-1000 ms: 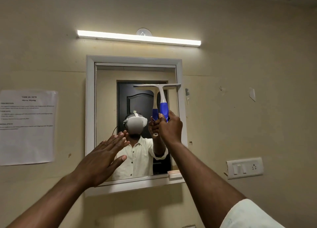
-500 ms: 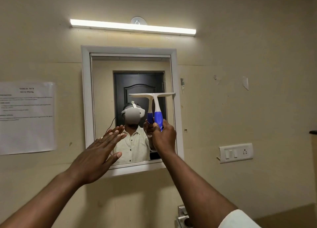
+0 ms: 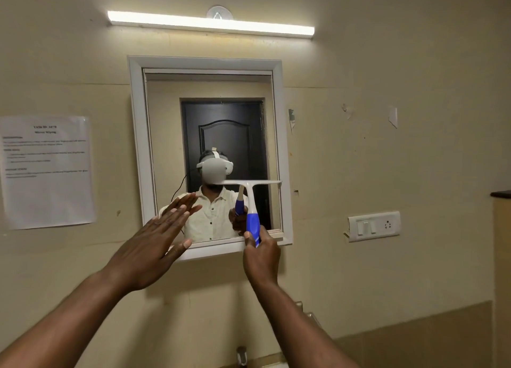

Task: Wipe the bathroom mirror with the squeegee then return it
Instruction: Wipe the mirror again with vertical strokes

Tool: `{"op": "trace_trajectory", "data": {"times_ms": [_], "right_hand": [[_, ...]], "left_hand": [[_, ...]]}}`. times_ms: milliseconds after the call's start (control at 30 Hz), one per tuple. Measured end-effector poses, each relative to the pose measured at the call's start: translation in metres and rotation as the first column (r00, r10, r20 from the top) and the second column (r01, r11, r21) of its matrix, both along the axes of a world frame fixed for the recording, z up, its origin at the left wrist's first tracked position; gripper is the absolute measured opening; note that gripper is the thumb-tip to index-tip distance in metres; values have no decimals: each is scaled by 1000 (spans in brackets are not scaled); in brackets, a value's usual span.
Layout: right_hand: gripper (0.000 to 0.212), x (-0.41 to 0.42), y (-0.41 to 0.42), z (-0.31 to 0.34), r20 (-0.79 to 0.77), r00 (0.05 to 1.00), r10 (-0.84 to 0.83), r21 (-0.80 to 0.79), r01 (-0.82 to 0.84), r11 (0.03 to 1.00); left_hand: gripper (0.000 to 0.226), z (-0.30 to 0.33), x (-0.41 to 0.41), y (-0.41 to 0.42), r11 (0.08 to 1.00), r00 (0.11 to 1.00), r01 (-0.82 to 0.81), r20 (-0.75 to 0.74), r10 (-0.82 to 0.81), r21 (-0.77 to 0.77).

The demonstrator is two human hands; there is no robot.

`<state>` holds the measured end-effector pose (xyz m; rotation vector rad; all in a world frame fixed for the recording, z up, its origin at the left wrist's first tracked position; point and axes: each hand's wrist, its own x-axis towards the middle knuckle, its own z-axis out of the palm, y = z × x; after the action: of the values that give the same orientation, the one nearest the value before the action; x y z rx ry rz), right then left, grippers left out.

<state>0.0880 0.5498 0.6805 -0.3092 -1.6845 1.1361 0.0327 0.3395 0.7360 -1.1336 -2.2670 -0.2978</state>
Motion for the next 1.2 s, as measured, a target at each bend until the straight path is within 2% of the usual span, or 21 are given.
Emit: {"op": "trace_trajectory", "data": {"times_ms": [200, 333, 533, 833, 1200], "right_hand": [[19, 10, -8, -41, 20, 1000, 24, -68, -23, 997], [7, 14, -10, -68, 83, 997, 1, -76, 5, 997], [8, 23, -12, -96, 152, 988, -12, -105, 29, 994], [14, 33, 1, -98, 248, 968, -42, -18, 48, 999], [17, 33, -1, -97, 242, 970, -5, -51, 17, 999]], "left_hand": [[71, -7, 8, -6, 999, 1000, -22, 18, 23, -26], [70, -13, 11, -9, 999, 999, -40, 28, 41, -31], [71, -22, 10, -10, 998, 998, -45, 32, 47, -50], [72, -34, 6, -6, 996, 996, -38, 73, 44, -76], [69, -38, 5, 13, 997, 997, -10, 77, 15, -74]]}}
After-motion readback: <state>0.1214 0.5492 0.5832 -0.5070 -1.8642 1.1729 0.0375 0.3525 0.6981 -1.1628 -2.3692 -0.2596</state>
